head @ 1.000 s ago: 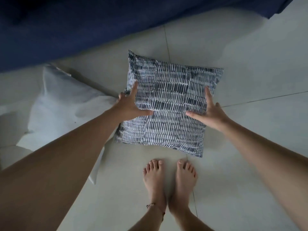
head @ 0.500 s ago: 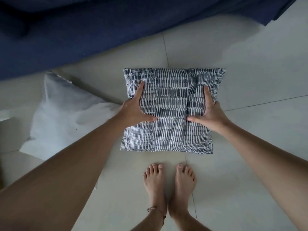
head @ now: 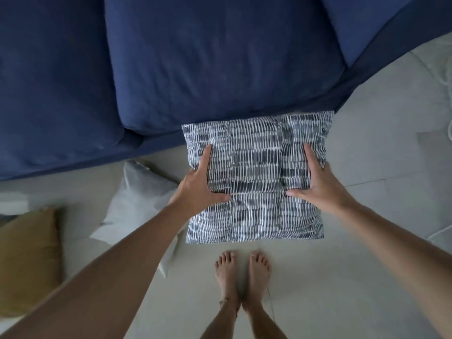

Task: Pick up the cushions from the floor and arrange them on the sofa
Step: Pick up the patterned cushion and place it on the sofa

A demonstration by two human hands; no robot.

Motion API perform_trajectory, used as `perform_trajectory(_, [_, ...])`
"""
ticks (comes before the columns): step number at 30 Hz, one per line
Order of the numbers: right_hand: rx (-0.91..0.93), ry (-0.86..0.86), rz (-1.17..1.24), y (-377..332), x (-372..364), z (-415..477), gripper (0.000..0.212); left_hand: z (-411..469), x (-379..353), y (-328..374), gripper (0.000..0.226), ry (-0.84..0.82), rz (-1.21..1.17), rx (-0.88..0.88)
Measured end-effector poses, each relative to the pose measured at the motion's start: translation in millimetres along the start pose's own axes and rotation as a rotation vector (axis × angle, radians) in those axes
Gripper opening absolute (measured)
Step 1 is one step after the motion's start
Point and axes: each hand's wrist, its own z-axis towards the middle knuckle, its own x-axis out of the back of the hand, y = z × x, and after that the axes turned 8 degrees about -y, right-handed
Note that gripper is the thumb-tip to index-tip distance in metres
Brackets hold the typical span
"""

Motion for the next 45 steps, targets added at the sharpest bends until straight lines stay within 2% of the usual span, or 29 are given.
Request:
perform_trajectory(9, [0.138,0.127,-0.022,-80,146,-51,0.129,-43,122,115,0.140,0.123,-0.011,-0.071])
perform_trajectory(19, [0.252,0.221,-0.042,-187,275,-4,0.130,-11,274,190,0.138,0.251,0.025,-0.109])
perform_trajectory(26, [0.307,0.272,-0.082,-267,355,70,0.129,41,378,221,0.137,0.351,0.133,-0.110])
perform_trajectory(34, [0.425,0.357,-0.167,-328,430,189,0.133,134,472,229,0.140,0.492,0.117,-0.158])
perform_trajectory(45, [0.460,0.414,-0.241,-347,484,319,0.131,255,523,235,0.136,0.608,0.098,-0.117])
